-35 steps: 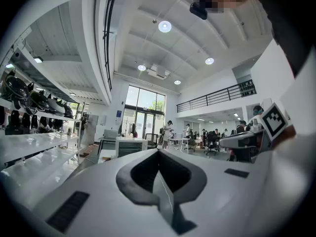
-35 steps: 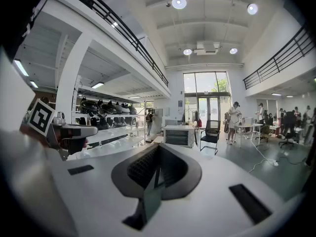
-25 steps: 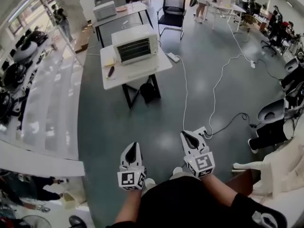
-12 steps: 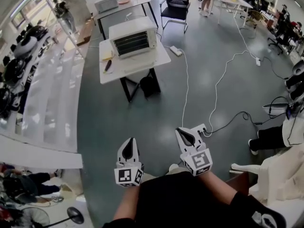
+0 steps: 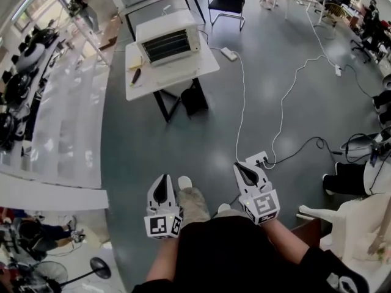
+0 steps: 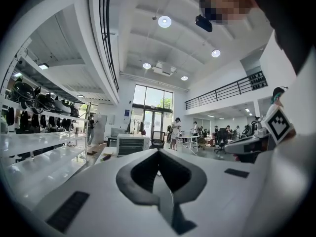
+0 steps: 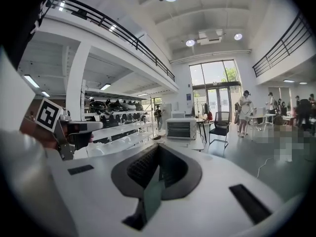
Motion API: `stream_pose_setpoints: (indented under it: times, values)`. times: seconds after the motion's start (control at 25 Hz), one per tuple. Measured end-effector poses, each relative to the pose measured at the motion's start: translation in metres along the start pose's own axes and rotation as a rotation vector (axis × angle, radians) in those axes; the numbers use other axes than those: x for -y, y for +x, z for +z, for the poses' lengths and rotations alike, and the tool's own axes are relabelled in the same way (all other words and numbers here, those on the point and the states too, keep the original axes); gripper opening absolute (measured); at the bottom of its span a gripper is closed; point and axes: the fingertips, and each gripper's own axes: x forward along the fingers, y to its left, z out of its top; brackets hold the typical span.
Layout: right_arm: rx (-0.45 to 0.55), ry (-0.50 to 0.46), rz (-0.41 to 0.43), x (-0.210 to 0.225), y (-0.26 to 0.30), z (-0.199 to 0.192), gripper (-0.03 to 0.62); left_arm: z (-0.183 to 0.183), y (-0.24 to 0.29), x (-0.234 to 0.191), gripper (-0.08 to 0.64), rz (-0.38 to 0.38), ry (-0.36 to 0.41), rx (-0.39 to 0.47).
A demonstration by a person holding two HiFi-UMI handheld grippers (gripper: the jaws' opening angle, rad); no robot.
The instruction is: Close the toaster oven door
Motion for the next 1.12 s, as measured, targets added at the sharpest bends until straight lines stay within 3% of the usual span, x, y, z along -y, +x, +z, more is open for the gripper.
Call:
stream_pose_setpoints:
  times: [0.4,0.68,1.12]
  values:
    - [-0.037,-0.021,-0.024,0.014,0.045,-0.011,0.021,-0.017,0.059,-0.015,0.018,-0.044,0.034,-0.020]
    - [-0.053,-0.026,-0.068,0.042,0.107,0.003,0.021,-0.007,0.120,-0.047,0.018,-0.065,0.025,-0.016]
    - [-0.081,-0.061,-0.085,0.034,0.267,0.061,0.021,0.018,0.228,-0.157,0.018,-0.131,-0.001,-0.023]
